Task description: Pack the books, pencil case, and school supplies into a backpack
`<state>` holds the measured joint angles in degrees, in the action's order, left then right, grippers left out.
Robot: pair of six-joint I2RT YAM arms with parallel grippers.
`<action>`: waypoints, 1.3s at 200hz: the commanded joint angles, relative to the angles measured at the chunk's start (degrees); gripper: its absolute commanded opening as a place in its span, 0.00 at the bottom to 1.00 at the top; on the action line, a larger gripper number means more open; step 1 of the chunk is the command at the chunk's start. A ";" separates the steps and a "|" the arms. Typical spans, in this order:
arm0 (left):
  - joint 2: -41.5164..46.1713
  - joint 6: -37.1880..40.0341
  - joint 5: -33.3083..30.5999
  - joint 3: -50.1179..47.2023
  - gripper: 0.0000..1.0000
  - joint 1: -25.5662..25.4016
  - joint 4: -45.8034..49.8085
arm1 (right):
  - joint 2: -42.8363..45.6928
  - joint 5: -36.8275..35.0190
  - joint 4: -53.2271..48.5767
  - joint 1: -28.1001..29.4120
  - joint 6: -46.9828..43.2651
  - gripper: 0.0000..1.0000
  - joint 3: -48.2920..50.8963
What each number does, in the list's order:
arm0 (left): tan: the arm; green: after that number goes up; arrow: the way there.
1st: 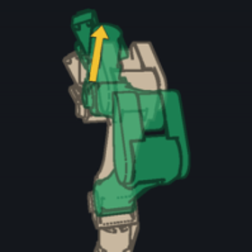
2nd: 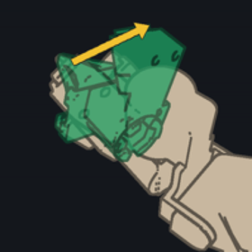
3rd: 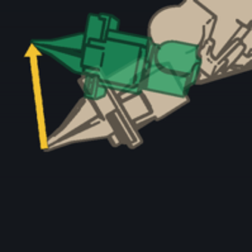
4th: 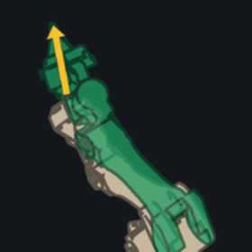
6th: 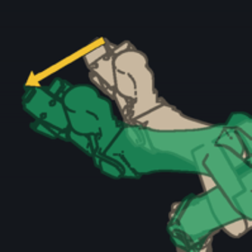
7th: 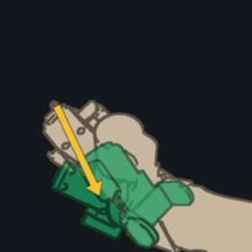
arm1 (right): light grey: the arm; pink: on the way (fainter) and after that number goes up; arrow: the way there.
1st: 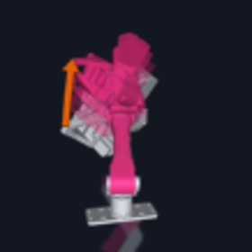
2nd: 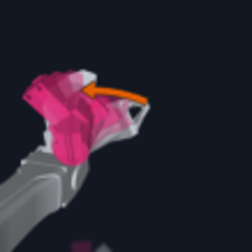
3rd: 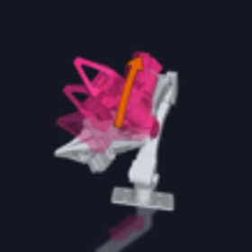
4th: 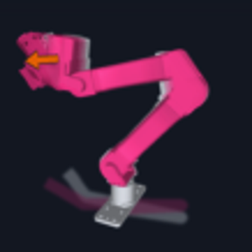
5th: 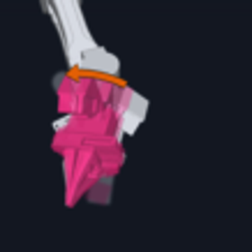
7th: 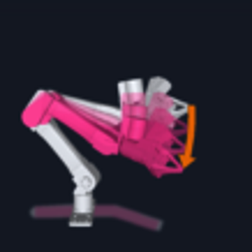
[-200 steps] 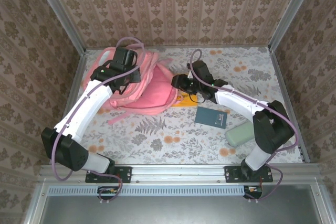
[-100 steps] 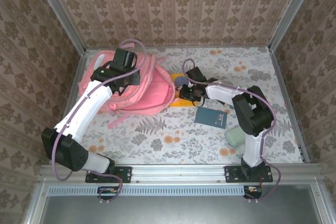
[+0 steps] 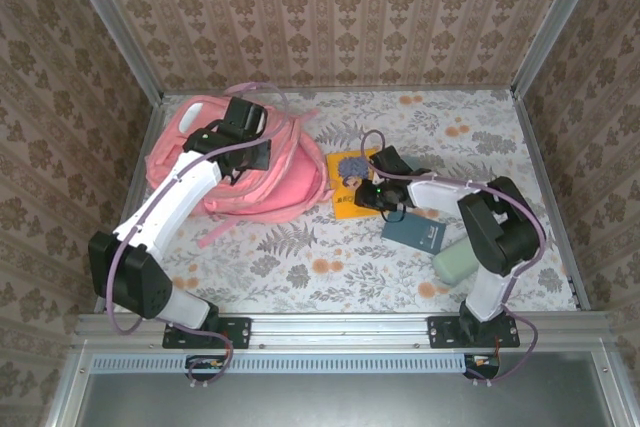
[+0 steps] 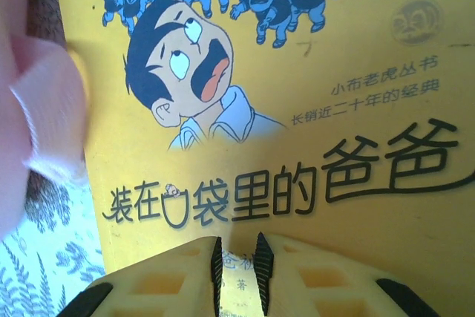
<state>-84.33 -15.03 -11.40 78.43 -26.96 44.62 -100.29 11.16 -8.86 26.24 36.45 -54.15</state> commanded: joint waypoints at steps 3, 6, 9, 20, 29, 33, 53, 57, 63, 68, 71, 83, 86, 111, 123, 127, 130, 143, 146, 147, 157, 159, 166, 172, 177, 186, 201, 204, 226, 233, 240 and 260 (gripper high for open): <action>-0.73 1.77 -3.64 -0.72 0.00 0.42 -0.62 | 1.40 -1.28 -7.39 -0.40 1.65 0.26 6.61; -0.85 1.77 -3.58 -0.78 0.00 0.42 -0.65 | 1.82 -1.44 -7.40 -0.48 1.77 0.26 6.99; -1.02 1.76 -3.49 -0.82 0.00 0.42 -0.67 | 2.18 -1.48 -7.42 -0.53 1.90 0.26 7.25; -1.40 1.43 -2.62 -0.58 0.00 0.43 -0.51 | 3.24 -0.68 -7.35 -0.74 2.22 0.26 7.94; -1.70 0.79 -1.78 -0.32 0.01 0.47 -0.35 | 4.49 0.53 -6.67 -0.75 2.21 0.28 8.18; -1.65 0.39 -1.46 -0.22 0.07 0.42 -0.28 | 4.97 0.90 -6.52 -0.74 2.41 0.28 8.14; -1.21 -2.67 -0.14 0.38 0.25 -0.79 0.03 | 8.09 1.25 -7.40 -0.71 1.63 0.31 6.56; -1.10 -3.47 0.31 0.40 0.27 -1.20 0.03 | 8.79 0.91 -7.84 -0.75 1.29 0.32 6.04; -0.76 -4.90 0.88 0.39 0.33 -2.07 -0.05 | 9.73 0.23 -8.87 -0.74 0.56 0.34 5.03; -0.47 -6.14 1.31 0.40 0.37 -2.80 -0.14 | 10.49 -0.47 -9.73 -0.75 -0.22 0.35 4.22; -0.34 -6.94 1.56 0.33 0.38 -3.27 -0.22 | 10.84 -0.93 -10.29 -0.75 -0.54 0.37 3.57; 0.36 -10.36 3.03 -0.17 0.41 -5.29 -1.15 | 12.29 -2.63 -12.64 -0.84 -2.49 0.47 1.49; 0.56 -11.26 3.49 -0.47 0.41 -5.88 -1.66 | 12.54 -2.88 -13.03 -0.92 -2.97 0.49 1.13; 2.38 -19.43 7.49 -4.50 0.45 -10.06 -7.68 | 14.20 -5.52 -16.29 -2.00 -6.55 0.60 -0.90; 3.34 -24.17 9.59 -8.12 0.47 -12.07 -12.71 | 14.82 -6.46 -16.31 -2.70 -7.55 0.61 -0.62; 3.51 -25.58 10.18 -9.46 0.47 -12.81 -14.75 | 14.94 -6.79 -16.35 -3.04 -7.68 0.62 -0.41; 3.62 -26.88 10.55 -10.32 0.48 -13.44 -16.40 | 14.95 -6.95 -16.36 -3.29 -7.78 0.62 -0.31; 3.11 -30.76 11.22 -13.46 0.48 -16.11 -21.14 | 14.62 -7.03 -15.94 -4.38 -8.28 0.63 0.07; 2.76 -31.49 10.97 -13.77 0.49 -16.83 -21.68 | 14.52 -7.03 -15.80 -4.64 -8.46 0.63 0.09; 2.59 -31.74 10.92 -13.84 0.49 -17.00 -21.81 | 14.52 -7.03 -15.77 -4.67 -8.52 0.63 0.14; 1.11 -33.89 10.45 -14.46 0.52 -19.09 -23.33 | 14.25 -7.20 -14.99 -5.16 -9.18 0.64 0.42; 0.64 -34.31 10.44 -14.50 0.52 -19.40 -23.59 | 14.18 -7.20 -14.68 -5.22 -9.39 0.64 0.53; -0.82 -35.68 10.43 -14.57 0.54 -20.42 -24.68 | 13.79 -7.18 -13.62 -5.45 -10.32 0.65 0.86; -2.18 -36.59 10.49 -14.73 0.56 -21.26 -25.88 | 13.57 -7.20 -12.59 -5.57 -11.11 0.65 1.19; -3.42 -37.29 10.51 -14.80 0.58 -21.91 -26.53 | 13.11 -7.20 -11.74 -5.65 -11.67 0.65 1.38; -5.64 -39.01 10.80 -14.73 0.59 -22.61 -27.74 | 12.32 -7.65 -10.91 -5.82 -12.18 0.65 1.43; -8.91 -41.81 11.55 -15.12 0.59 -23.51 -30.36 | 10.72 -7.21 -10.32 -6.23 -12.62 0.65 0.84; -9.62 -42.35 11.69 -15.32 0.59 -23.68 -30.89 | 10.37 -7.20 -10.30 -6.28 -12.66 0.65 0.73; -13.35 -45.00 11.83 -15.94 0.59 -24.58 -33.76 | 7.73 -6.56 -9.89 -6.55 -12.98 0.64 -0.22; -14.33 -45.56 11.80 -15.90 0.59 -24.55 -33.74 | 6.95 -6.26 -9.71 -6.54 -12.96 0.63 -0.47; -15.19 -46.02 12.03 -15.93 0.59 -24.56 -33.80 | 6.27 -5.94 -9.45 -6.54 -12.98 0.63 -0.58; -17.27 -46.61 12.69 -15.89 0.57 -24.61 -34.13 | 4.42 -5.80 -9.20 -6.47 -12.89 0.61 -0.95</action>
<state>-100.12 -58.26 0.25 62.94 -51.31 13.08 -93.84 5.10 -19.20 19.99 24.86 -53.69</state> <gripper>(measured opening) 0.580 0.618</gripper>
